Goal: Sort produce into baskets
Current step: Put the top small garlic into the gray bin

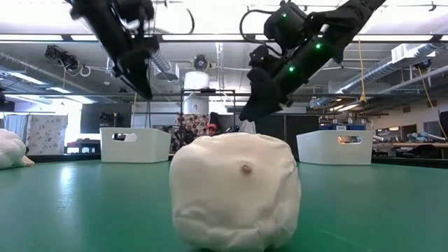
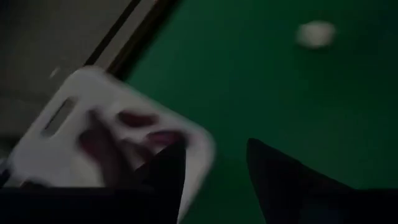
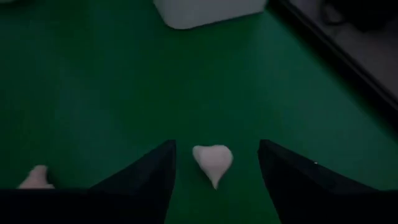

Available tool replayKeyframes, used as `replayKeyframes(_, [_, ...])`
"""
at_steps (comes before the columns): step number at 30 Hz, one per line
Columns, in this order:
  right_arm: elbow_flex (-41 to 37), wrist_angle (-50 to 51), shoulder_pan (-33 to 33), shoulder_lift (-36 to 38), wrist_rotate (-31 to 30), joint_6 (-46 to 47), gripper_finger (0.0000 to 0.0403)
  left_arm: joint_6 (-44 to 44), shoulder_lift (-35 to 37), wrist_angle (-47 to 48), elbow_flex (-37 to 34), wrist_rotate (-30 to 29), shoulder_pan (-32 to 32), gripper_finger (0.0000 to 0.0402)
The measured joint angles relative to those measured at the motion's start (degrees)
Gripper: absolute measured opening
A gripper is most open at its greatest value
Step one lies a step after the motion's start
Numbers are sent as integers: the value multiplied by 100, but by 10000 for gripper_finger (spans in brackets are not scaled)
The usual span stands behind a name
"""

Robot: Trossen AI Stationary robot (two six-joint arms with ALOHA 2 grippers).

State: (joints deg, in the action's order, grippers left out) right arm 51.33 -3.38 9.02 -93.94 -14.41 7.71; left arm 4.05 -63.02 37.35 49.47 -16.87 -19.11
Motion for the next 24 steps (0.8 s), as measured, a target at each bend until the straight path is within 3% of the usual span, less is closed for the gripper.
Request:
replayKeyframes(6, [0,-912,164,-423,596,24,249,525,349,123,0,-12,1317,177])
replayKeyframes(11, [2,-1715,-34,-651,806,152,248,1590,437,802,0,-287,2169,177])
replayKeyframes(18, [11,-1895,-289,-727,811,12,247,3207,306,2383,-2,-25,2617,177])
replayKeyframes(24, [233,-2244,-415,-1206,1402,-32,247,3712,246,2654,0,72,2804,177])
